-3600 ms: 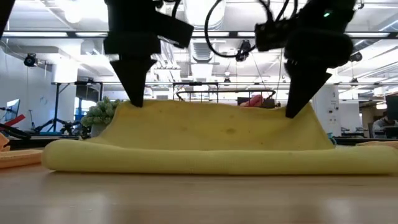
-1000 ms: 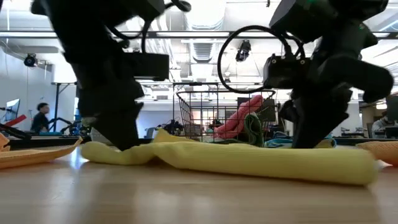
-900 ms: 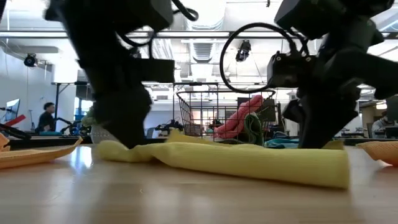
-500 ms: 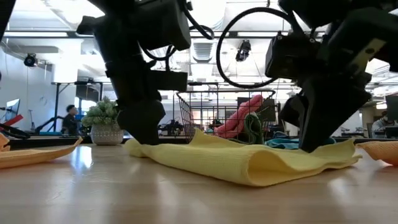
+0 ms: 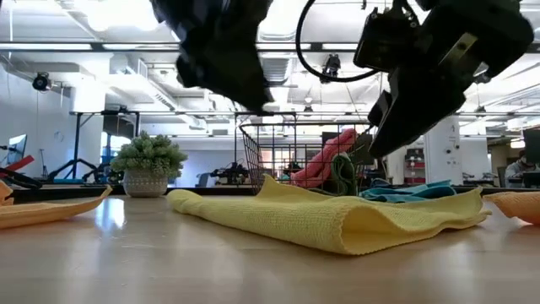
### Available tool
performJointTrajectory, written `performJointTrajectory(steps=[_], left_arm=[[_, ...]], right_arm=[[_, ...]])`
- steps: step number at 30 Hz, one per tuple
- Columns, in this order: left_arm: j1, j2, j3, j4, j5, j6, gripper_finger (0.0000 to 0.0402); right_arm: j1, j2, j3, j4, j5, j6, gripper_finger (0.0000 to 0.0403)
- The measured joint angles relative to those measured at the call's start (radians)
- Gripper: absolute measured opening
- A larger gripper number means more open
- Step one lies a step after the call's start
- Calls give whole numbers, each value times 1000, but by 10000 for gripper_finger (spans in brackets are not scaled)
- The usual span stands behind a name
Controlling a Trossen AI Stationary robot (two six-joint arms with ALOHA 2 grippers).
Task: Fold microfiber towels
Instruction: Fold the yellow towel
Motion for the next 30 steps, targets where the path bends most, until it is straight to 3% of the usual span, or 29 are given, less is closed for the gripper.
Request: performJointTrajectory(steps=[6,13,20,30], left_arm=[[-31,91,4,130,24,-6,153],[-73,176,7,247,34,-27,153],[-98,242,3,246,106,-51,153],[-114,262,6,138,158,-57,153]], right_arm=[[-2,-23,-2,-42,40,15,8],[-2,-148,-1,-133,126,26,8],[-2,-284,-1,-198,209,61,8],[-2,-361,-1,-235,219,88,8]])
